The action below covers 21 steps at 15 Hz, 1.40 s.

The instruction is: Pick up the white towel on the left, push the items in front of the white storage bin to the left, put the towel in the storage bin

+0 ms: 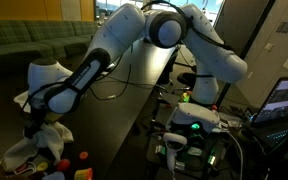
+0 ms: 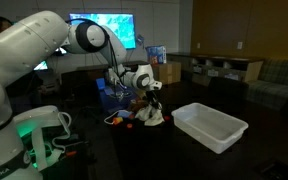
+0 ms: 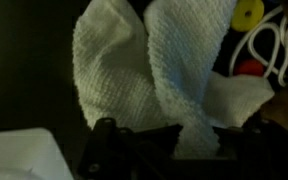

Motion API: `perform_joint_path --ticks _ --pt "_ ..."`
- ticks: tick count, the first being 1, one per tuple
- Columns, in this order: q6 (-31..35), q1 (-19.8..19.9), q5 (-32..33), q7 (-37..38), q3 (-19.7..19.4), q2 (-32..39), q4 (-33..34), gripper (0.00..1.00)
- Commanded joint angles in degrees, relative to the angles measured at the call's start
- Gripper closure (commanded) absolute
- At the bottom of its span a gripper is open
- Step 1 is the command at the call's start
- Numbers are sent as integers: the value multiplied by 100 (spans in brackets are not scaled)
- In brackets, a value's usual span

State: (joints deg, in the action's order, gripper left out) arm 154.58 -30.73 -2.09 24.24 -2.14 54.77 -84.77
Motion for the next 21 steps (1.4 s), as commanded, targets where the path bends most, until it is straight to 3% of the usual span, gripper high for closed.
perform_joint_path --ticks 1,11,16,21 --pt "198 249 225 -170 -113 -813 -509 97" --pt "156 1034 132 362 -481 -1198 369 97" --pt "95 817 418 1540 -1342 -579 1397 97" --pt "-610 970 720 2366 -1676 279 2515 97"
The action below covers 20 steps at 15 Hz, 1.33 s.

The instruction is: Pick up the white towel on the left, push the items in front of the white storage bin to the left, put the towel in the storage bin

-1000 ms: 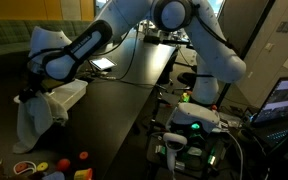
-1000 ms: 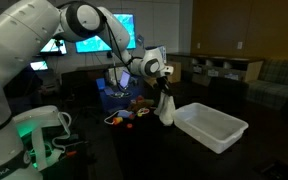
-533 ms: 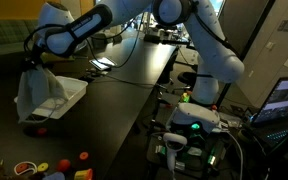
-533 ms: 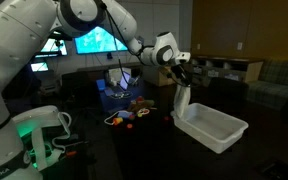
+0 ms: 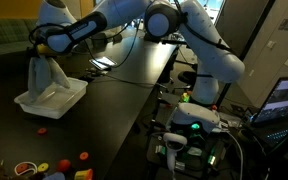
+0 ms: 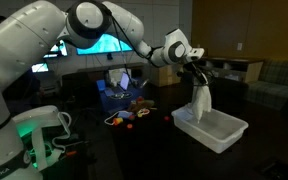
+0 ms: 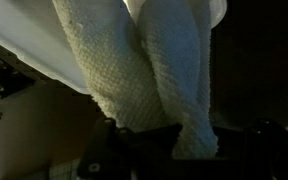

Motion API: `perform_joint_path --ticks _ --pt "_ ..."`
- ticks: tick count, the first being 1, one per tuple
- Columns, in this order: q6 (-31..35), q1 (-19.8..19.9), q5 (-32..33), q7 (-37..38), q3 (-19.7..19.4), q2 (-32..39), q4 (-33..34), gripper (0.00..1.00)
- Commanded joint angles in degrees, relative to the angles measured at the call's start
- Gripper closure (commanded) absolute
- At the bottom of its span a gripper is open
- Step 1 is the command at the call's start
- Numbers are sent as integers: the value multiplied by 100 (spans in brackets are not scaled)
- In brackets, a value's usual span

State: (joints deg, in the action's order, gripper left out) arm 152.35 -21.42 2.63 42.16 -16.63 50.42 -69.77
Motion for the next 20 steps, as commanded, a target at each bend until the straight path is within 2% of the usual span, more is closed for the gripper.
perform_joint_path --ticks 1,2,5,7,10,12,15,20 --pt "-618 48 336 740 -292 850 1226 82" --pt "-799 74 414 870 -312 979 1379 67" --pt "-1321 158 683 933 -240 1143 1657 48" --pt "-1526 195 831 803 -152 1035 1590 34" --pt "-1693 274 935 303 94 584 1049 15" --pt "-1751 314 925 -156 260 82 393 2" --pt "-1951 446 832 -875 531 -625 -489 0" --pt "-2609 581 824 -1329 717 -1641 -1840 0"
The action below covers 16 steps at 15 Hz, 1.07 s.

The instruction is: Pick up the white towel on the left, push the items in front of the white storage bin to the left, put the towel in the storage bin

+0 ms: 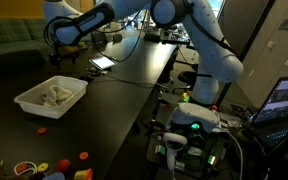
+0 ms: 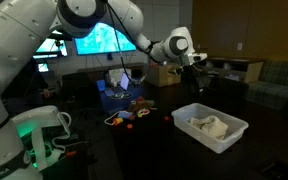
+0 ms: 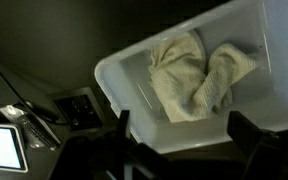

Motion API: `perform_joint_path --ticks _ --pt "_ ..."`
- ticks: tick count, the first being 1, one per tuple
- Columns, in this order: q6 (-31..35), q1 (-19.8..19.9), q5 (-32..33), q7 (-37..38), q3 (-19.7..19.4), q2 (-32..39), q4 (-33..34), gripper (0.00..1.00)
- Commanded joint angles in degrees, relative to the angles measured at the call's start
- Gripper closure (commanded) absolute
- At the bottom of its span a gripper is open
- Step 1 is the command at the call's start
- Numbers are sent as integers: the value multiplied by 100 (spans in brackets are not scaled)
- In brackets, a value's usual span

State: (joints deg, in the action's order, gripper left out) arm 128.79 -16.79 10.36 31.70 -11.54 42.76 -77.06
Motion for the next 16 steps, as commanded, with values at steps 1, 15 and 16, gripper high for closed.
perform_joint_path --ticks 1,15,16 --pt "-376 164 31 -330 238 -1094 -1397 0" --pt "-731 1196 43 -961 435 -4472 -5623 0" --pt "-773 1300 26 -1091 440 -4651 -5770 0"
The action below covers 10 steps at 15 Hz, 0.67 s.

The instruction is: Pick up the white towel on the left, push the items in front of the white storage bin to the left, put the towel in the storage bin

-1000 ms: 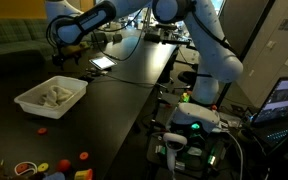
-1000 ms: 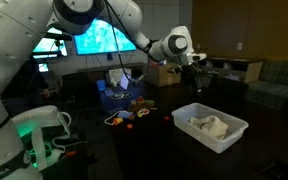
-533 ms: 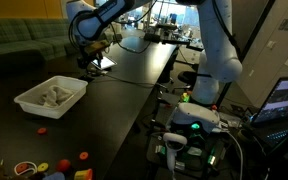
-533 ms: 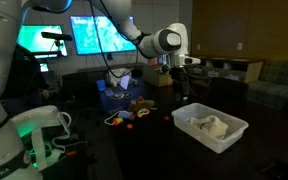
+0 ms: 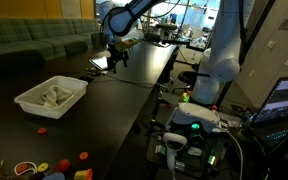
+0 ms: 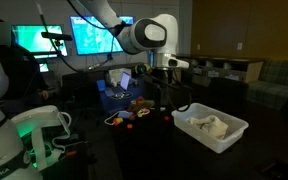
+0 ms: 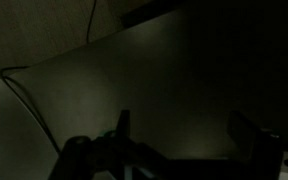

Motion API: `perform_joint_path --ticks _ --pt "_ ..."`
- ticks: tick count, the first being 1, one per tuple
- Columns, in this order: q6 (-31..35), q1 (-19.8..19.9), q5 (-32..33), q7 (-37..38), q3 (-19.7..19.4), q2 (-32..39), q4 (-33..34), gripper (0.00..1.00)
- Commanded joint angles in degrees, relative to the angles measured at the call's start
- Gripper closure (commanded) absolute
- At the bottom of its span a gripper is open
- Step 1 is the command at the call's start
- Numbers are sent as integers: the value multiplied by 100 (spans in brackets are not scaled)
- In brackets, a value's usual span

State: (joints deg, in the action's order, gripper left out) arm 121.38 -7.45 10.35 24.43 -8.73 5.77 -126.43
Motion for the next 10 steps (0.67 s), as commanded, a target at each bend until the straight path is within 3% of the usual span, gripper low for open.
perform_joint_path --ticks 1,6,7,10 --pt "-92 480 8 -548 154 -1115 -936 0" --pt "-222 944 -90 -1451 91 -1626 -1139 0" --pt "-179 951 -35 -1130 204 -1328 -988 0" --pt "-182 1068 -41 -1356 180 -1480 -1061 0"
